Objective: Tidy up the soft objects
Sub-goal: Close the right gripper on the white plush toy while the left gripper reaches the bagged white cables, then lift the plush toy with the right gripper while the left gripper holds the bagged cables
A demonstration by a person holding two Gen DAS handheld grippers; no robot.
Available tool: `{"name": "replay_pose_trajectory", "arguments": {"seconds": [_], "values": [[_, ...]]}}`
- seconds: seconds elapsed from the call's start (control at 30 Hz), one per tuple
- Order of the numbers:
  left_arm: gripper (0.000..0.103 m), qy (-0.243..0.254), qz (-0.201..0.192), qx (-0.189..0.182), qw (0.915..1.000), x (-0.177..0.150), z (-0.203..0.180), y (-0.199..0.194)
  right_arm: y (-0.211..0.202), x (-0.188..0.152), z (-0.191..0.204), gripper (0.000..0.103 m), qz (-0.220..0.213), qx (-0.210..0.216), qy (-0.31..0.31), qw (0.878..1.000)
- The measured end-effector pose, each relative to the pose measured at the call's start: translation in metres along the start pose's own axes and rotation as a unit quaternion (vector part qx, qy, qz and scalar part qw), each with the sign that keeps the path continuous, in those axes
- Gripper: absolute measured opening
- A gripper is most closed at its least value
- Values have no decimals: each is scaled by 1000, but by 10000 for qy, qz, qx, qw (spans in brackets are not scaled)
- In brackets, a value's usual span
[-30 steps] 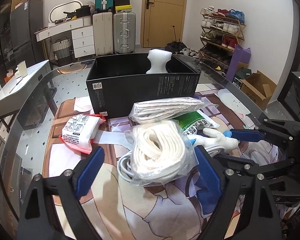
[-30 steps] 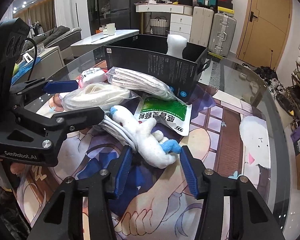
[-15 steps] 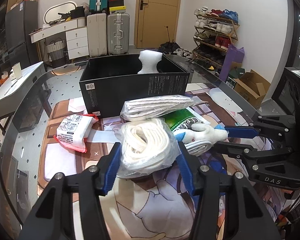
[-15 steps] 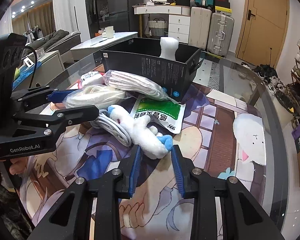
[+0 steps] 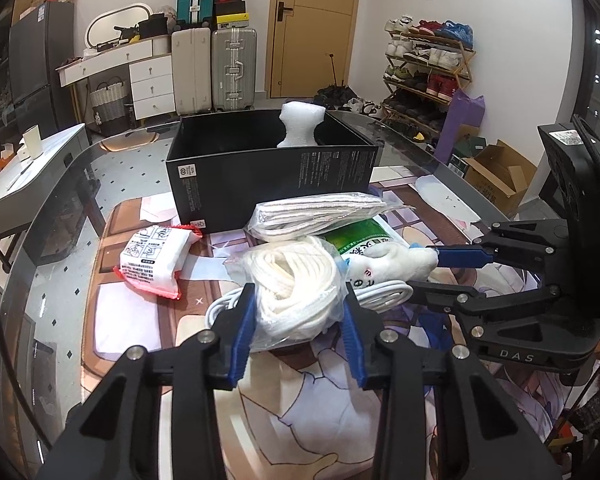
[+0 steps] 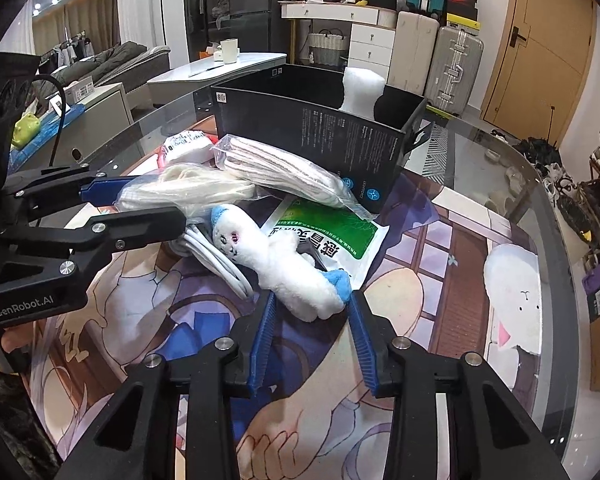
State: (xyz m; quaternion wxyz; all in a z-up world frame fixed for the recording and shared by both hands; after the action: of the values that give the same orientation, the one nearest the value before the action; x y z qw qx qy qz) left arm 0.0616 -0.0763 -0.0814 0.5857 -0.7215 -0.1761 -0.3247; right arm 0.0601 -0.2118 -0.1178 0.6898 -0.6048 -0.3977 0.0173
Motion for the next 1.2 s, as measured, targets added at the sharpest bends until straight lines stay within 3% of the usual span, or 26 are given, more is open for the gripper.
{"name": "replay_pose_trajectory", "arguments": {"seconds": [0.33, 0.37, 0.5, 0.63, 0.73, 0.8, 0.93, 1.2], "values": [[36, -95, -74, 144, 9998, -1, 9, -11, -28, 0, -4, 14, -359, 214, 333, 9986], [35, -101, -90, 160, 9998, -1, 9, -12, -31, 0, -5, 0, -406, 230, 365, 9982], [35, -80, -121, 198, 9997, -2, 8, -15, -37, 0, -5, 0, -410, 355, 488, 9973], [35, -52, -125, 239, 9996, -2, 7, -16, -37, 0, -3, 1, -419, 125, 298, 9986], [35, -52, -116, 247, 9996, -2, 7, -16, -38, 1, -2, 20, -412, -119, 75, 9991], [35, -57, -118, 239, 9996, -3, 7, -16, -39, 4, 1, 47, -454, -145, -28, 9989], [35, -68, -117, 229, 9996, -2, 8, -17, -40, 10, 4, 67, -513, -205, -247, 9982], [35, -110, -107, 220, 9996, 3, 13, -16, -26, 20, -2, 70, -232, -509, -639, 9964]]}}
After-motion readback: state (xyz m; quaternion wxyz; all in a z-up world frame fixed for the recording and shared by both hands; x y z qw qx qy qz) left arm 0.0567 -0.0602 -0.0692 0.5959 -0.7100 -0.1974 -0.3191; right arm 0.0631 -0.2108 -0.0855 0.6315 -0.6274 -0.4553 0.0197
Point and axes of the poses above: each gripper's, at about its wrist camera, not at the fingertips, and y roughly the way its jaws point, z to its left, x to its top, the point moved 10 cm from there along y, roughly the way its jaws point, and after that the axes turned 5 degrees about z, right-handed, at the moved point
